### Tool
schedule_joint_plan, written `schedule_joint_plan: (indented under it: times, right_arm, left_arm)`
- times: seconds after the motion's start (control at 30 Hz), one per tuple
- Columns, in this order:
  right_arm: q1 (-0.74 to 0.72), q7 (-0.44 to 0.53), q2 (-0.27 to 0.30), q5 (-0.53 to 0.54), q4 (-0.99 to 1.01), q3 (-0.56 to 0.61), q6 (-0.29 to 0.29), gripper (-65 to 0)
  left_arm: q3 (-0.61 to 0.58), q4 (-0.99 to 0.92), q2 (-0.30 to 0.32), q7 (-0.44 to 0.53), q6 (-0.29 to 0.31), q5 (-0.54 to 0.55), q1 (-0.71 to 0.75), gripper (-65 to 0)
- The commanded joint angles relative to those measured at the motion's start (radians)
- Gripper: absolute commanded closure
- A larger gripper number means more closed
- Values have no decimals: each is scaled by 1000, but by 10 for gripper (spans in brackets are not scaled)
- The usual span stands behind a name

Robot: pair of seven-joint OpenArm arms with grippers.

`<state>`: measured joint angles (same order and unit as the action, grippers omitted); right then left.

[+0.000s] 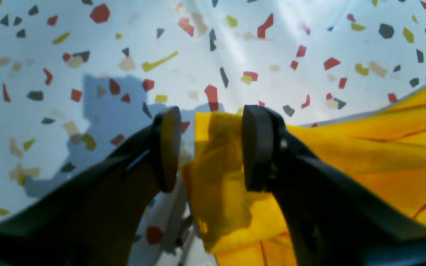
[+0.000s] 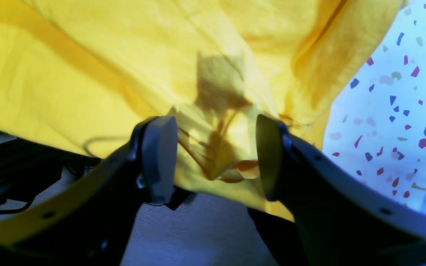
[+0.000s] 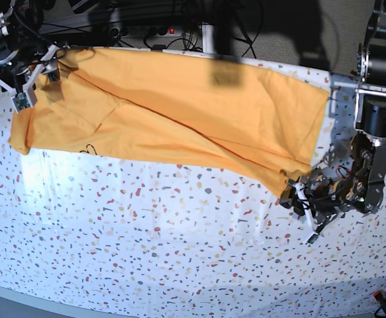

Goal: Fold the T-shirt properly

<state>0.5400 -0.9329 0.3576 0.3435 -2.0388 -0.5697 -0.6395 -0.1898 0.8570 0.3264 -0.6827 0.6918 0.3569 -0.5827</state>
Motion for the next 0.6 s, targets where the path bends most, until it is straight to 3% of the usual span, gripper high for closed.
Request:
schedule_joint_plan:
  times: [0.0, 0.57]
  right_arm:
    - [0, 16, 14, 5, -14, -9, 12, -340]
    - [-11, 15, 14, 5, -14, -9, 12, -340]
  left_arm:
    - [6, 13, 9, 21, 6, 11, -34, -265]
    - [6, 13, 9, 3, 6, 11, -29, -265]
